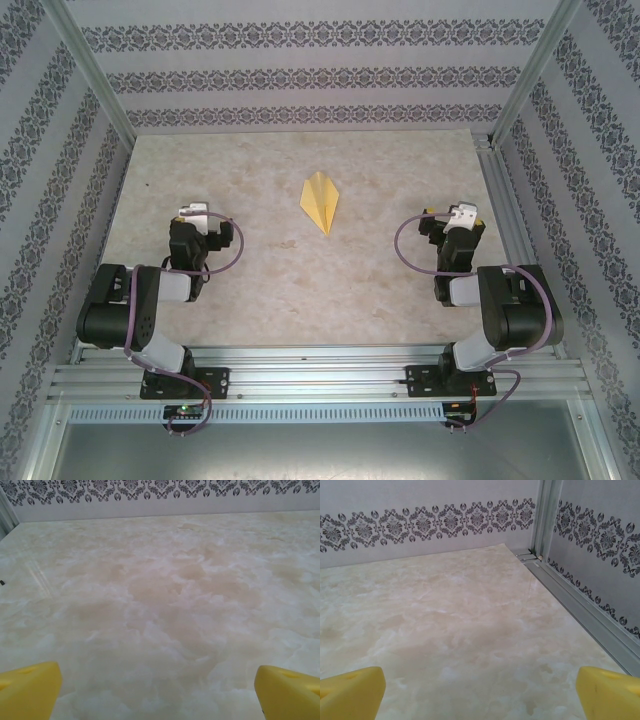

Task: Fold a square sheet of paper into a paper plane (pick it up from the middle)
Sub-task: Reset both arms

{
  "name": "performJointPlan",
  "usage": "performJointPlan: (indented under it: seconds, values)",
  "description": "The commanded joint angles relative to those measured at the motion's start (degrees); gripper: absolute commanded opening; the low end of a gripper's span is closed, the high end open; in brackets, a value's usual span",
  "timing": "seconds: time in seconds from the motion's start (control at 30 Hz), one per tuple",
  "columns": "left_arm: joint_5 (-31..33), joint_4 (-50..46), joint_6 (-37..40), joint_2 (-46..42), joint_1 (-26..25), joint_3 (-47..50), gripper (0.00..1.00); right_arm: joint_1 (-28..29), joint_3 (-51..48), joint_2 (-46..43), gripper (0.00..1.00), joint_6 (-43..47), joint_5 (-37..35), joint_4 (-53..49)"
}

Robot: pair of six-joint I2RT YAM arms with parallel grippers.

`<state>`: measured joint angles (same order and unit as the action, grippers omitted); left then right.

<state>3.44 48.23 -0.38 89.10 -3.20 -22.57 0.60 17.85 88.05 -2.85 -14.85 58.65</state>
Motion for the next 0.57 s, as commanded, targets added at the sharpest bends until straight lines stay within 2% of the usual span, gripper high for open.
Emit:
performJointPlan:
  seconds: [0.0,0.47,0.53]
  values:
    - [-1.24,-1.02,2.31,0.33,-0.56,-1.42,1.00,-0.43,1.04,0.04,0.98,0.24,0.55,0.67]
    - [-1.33,-1.54,2.32,0.46,-0.49,-1.68,1.00,-0.43,0.81,0.00,0.98,0.37,0.54,0.88]
    - [-1.35,-1.30,2.29,0.46,-0.49,-1.61,1.00,-0.51,-0.28,-0.05,0.98,0.72,2.34,2.49]
